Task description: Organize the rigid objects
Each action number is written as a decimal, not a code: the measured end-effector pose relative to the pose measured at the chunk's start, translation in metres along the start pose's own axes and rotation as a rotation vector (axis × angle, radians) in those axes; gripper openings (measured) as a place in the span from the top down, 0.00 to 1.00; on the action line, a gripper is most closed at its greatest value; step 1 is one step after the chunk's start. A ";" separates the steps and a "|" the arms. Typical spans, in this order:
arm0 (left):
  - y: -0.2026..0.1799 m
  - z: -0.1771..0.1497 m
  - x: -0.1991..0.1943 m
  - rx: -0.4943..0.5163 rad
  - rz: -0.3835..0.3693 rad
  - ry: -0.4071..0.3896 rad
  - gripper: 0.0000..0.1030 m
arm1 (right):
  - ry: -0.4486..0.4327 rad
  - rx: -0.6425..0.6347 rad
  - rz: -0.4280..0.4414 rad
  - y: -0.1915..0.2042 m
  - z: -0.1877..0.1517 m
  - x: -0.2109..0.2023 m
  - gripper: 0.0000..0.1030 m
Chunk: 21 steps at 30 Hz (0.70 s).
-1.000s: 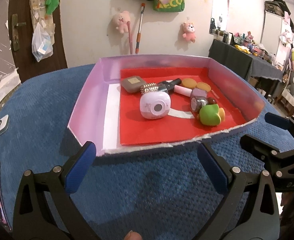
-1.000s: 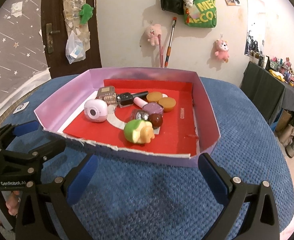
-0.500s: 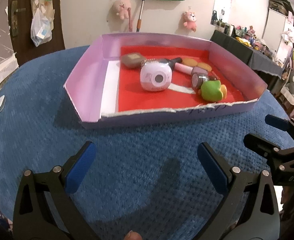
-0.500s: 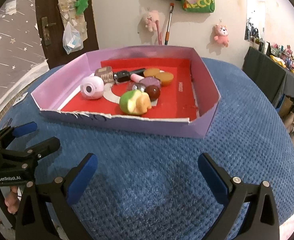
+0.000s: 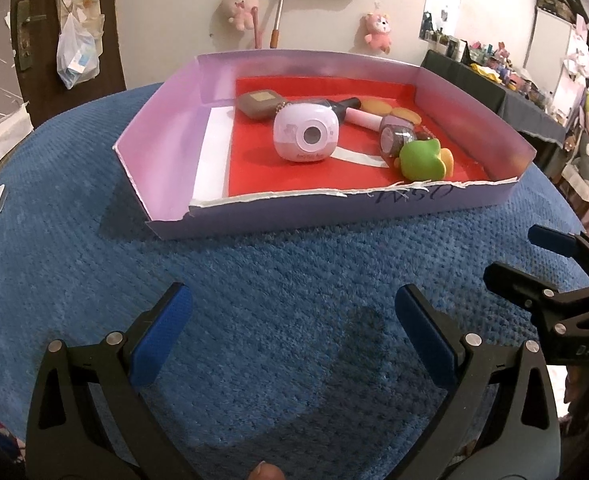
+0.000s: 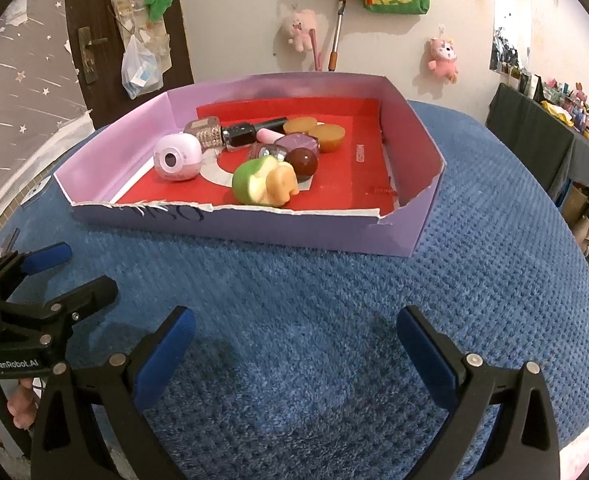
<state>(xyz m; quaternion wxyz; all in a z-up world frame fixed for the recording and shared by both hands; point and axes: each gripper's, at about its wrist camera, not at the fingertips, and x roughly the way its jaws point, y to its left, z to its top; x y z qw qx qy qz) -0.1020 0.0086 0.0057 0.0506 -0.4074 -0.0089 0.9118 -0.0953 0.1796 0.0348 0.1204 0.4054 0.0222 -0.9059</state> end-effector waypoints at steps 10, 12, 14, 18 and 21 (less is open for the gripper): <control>0.001 -0.003 0.004 0.004 0.009 0.013 0.00 | 0.013 -0.003 -0.006 0.001 -0.002 0.006 0.00; 0.000 -0.003 0.004 0.006 0.011 0.013 0.00 | 0.014 -0.004 -0.007 0.001 -0.002 0.006 0.00; 0.000 -0.004 0.004 0.009 0.014 0.012 0.00 | 0.013 -0.008 -0.011 0.002 -0.003 0.007 0.00; -0.001 -0.005 0.005 0.019 0.023 0.010 0.00 | 0.013 -0.011 -0.017 0.003 -0.003 0.008 0.00; -0.002 -0.006 0.005 0.024 0.029 0.006 0.00 | 0.012 -0.021 -0.029 0.005 -0.004 0.008 0.00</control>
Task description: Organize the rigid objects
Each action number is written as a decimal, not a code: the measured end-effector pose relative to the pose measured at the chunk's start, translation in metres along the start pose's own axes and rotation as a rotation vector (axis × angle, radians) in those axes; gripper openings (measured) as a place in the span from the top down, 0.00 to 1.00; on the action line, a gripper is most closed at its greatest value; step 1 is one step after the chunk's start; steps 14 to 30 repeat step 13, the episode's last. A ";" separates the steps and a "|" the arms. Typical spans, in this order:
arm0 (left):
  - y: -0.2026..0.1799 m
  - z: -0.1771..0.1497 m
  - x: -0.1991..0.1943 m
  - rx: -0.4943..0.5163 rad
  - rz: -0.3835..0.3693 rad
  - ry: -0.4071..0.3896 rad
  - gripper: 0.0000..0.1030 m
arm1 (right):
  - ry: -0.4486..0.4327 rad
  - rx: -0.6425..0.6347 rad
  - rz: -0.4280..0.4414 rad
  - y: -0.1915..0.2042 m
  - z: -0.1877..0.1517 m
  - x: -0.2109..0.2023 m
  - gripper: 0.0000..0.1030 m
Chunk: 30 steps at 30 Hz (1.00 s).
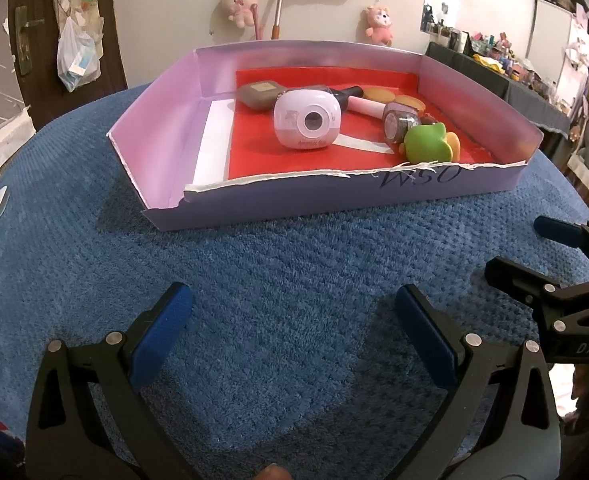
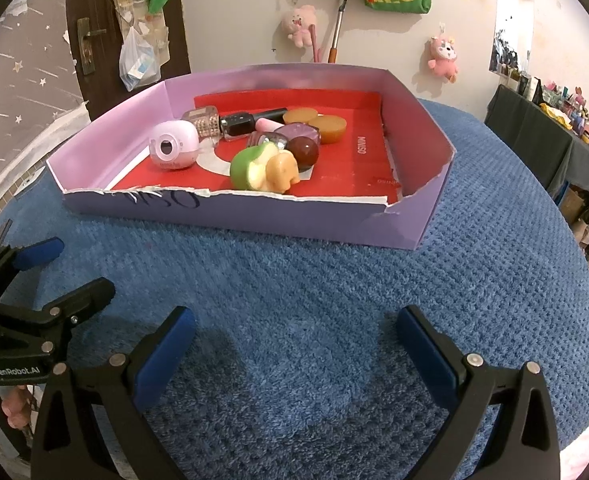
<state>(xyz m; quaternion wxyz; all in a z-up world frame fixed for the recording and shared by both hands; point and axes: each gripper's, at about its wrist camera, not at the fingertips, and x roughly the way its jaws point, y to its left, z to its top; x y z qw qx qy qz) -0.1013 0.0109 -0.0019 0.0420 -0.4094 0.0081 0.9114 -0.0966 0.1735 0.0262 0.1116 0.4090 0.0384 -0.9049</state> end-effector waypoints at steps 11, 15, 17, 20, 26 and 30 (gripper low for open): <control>0.000 -0.002 -0.001 -0.001 0.000 -0.008 0.00 | -0.003 -0.004 -0.007 0.001 -0.001 0.000 0.00; 0.000 -0.002 -0.001 -0.001 0.001 -0.008 0.00 | -0.003 -0.005 -0.007 0.001 -0.001 0.000 0.00; 0.000 -0.002 -0.001 -0.001 0.001 -0.008 0.00 | -0.003 -0.005 -0.007 0.001 -0.001 0.000 0.00; 0.000 -0.002 -0.001 -0.001 0.001 -0.008 0.00 | -0.003 -0.005 -0.007 0.001 -0.001 0.000 0.00; 0.000 -0.002 -0.001 -0.001 0.001 -0.008 0.00 | -0.003 -0.005 -0.007 0.001 -0.001 0.000 0.00; 0.000 -0.002 -0.001 -0.001 0.001 -0.008 0.00 | -0.003 -0.005 -0.007 0.001 -0.001 0.000 0.00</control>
